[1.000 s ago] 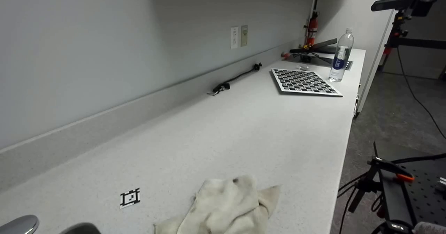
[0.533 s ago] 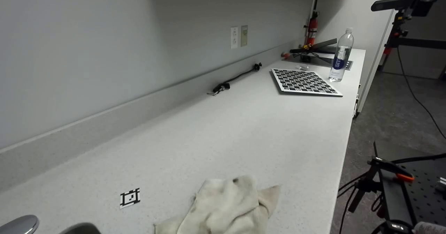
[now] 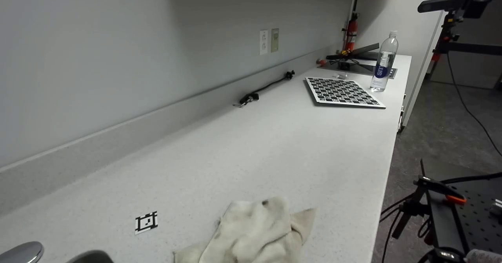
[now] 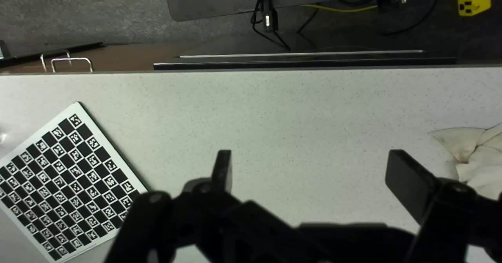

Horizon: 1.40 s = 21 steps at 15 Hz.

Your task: Use the towel to wipe the counter

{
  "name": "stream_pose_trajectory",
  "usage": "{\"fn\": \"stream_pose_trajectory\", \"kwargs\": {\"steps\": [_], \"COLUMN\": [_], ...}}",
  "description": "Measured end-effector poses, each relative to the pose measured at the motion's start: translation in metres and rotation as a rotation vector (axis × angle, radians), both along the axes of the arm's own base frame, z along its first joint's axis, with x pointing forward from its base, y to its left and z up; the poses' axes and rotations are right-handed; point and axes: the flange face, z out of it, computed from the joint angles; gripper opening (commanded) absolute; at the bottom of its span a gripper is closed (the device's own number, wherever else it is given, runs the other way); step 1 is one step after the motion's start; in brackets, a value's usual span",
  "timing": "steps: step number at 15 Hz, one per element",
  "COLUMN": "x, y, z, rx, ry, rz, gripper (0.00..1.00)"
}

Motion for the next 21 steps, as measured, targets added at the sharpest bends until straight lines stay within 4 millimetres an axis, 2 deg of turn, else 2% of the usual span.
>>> {"fn": "stream_pose_trajectory", "kwargs": {"steps": [7,12,17,21], "x": [0.003,0.002,0.012,0.033], "y": [0.003,0.015,0.041,0.076], "z": [-0.008,-0.038,-0.074,-0.091], "rx": [0.003,0.028,0.061,0.056], "ry": [0.022,0.076,0.071,-0.006], "rz": [0.011,0.043,0.109,0.205], "gripper": [1.0,1.0,1.0,1.0]}}
